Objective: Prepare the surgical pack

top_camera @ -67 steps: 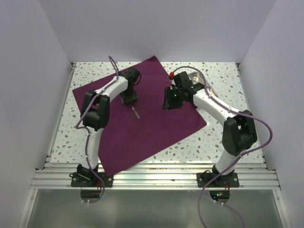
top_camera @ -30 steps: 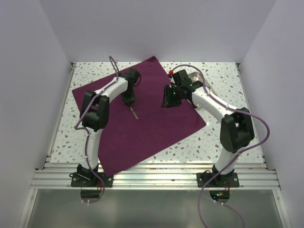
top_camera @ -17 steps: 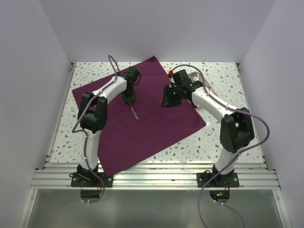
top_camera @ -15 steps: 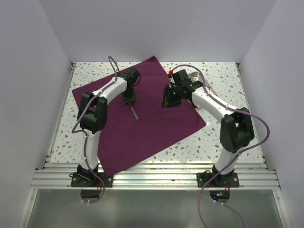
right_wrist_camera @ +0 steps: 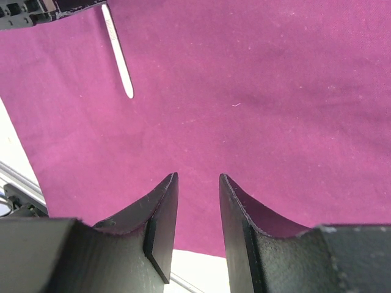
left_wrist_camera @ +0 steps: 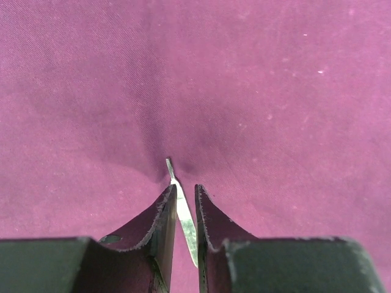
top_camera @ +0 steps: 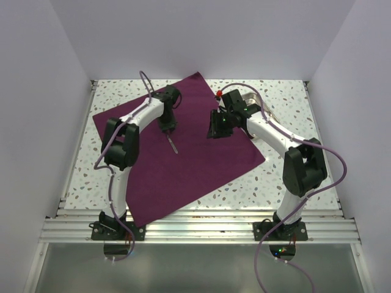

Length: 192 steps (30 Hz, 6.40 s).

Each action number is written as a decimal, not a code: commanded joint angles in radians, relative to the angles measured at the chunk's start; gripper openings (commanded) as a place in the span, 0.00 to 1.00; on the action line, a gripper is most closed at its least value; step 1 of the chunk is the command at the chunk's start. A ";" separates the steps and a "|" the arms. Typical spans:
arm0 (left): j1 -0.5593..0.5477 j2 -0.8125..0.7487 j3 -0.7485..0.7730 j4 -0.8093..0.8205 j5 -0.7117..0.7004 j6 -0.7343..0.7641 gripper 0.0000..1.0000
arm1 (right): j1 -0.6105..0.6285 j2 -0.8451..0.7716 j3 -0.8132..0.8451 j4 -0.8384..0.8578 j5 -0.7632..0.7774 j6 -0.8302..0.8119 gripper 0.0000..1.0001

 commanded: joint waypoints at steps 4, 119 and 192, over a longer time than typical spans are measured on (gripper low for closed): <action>0.021 0.018 0.001 0.014 -0.023 -0.004 0.20 | 0.004 0.012 0.028 0.020 -0.028 -0.020 0.37; 0.119 -0.083 -0.064 0.109 0.190 0.214 0.68 | 0.165 0.451 0.195 0.379 -0.284 0.252 0.00; -0.066 -0.335 -0.364 0.233 0.420 0.524 0.95 | -0.476 0.279 0.154 -0.260 0.396 0.377 0.55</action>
